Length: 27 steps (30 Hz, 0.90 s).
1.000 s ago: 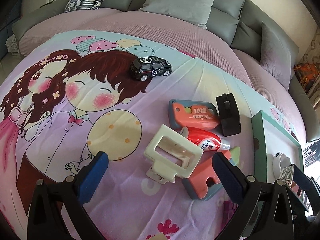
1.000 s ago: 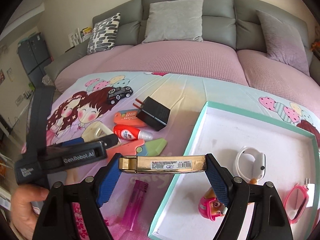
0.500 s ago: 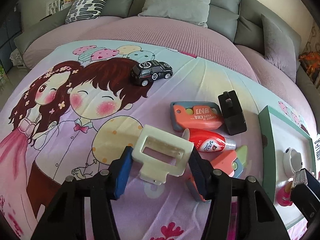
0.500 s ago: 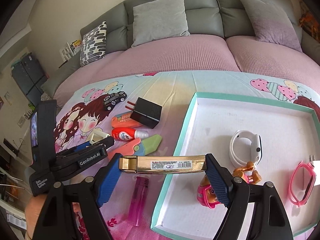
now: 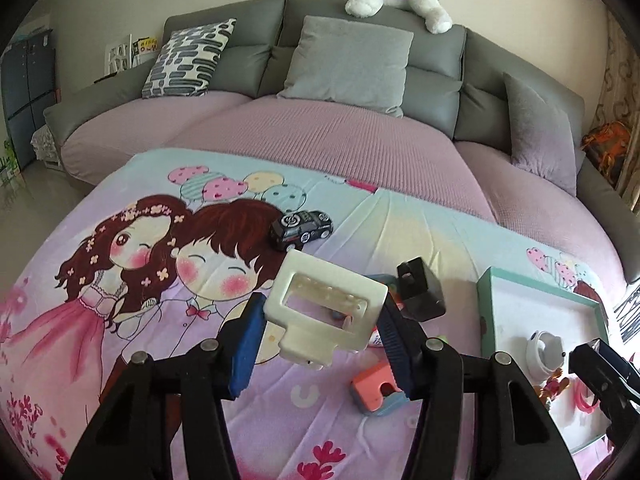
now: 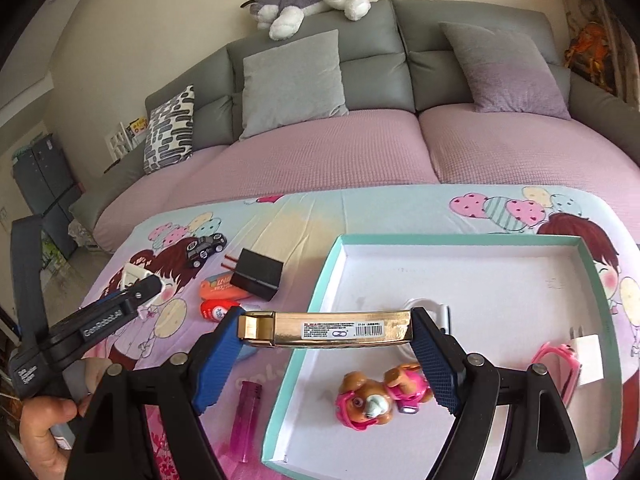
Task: Organize rigid objects
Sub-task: 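Carry the gold box and cream holder over the tray with both tools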
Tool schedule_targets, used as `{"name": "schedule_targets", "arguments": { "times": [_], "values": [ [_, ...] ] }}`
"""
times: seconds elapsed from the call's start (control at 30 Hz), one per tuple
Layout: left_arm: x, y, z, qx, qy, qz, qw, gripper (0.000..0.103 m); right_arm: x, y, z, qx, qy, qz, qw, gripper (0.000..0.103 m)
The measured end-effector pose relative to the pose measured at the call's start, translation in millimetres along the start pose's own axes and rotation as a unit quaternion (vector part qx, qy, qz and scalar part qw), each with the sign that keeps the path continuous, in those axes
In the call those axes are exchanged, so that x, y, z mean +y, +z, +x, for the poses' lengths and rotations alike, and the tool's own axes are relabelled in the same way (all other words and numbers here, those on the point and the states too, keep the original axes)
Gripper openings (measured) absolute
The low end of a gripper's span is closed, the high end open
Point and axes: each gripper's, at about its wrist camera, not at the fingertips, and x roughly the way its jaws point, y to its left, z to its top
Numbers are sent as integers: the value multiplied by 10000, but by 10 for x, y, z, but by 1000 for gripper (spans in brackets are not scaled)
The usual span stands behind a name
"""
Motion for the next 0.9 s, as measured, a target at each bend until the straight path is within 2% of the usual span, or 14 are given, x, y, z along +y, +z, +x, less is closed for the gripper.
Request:
{"name": "schedule_targets", "arguments": {
  "times": [0.23,0.47,0.7,0.9],
  "values": [
    [-300,65,-189,-291,-375,318,9984,57,-389,48,-130,-199,-720,224,9970,83],
    [-727,-2,-199,-237,-495,831,9950,57,-628,18,-126,-219,-1410,226,9895,83],
    [-1197,7,-116,-21,-891,1139,9895,57,-764,17,-65,-237,-2114,-69,9771,83],
    [-1534,52,5,50,-948,1416,9854,57,-1022,12,-62,-191,-2260,388,9732,83]
  ]
}}
